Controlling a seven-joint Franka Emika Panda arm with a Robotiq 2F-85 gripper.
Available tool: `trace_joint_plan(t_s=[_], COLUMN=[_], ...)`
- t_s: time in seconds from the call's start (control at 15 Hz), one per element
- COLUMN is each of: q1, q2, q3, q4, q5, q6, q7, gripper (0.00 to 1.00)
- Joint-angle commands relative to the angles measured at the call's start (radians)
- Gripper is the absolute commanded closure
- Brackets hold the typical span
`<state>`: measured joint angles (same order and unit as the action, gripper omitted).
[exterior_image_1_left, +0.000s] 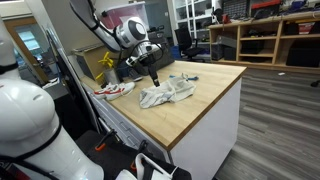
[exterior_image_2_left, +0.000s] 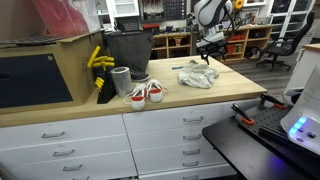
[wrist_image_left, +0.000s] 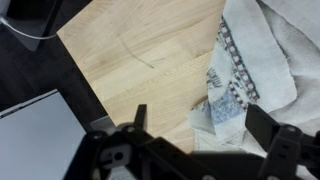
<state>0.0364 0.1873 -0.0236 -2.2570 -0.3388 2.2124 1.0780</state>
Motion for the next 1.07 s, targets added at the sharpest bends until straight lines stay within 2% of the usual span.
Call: trace_joint_plan(t_s=[0.0, 0.6, 1.0], q1=[0.021, 0.048, 0.067], q2=[0.018, 0.124, 0.118], q3=[-0.014, -0.059, -0.064], q4=[-0.010, -0.020, -0.024], q5=[-0.022, -0.062, -0.044], q6=[0.037, 0.107, 0.139], q7=[0.055, 0.175, 0.178], gripper=[0.00, 0.00, 0.00])
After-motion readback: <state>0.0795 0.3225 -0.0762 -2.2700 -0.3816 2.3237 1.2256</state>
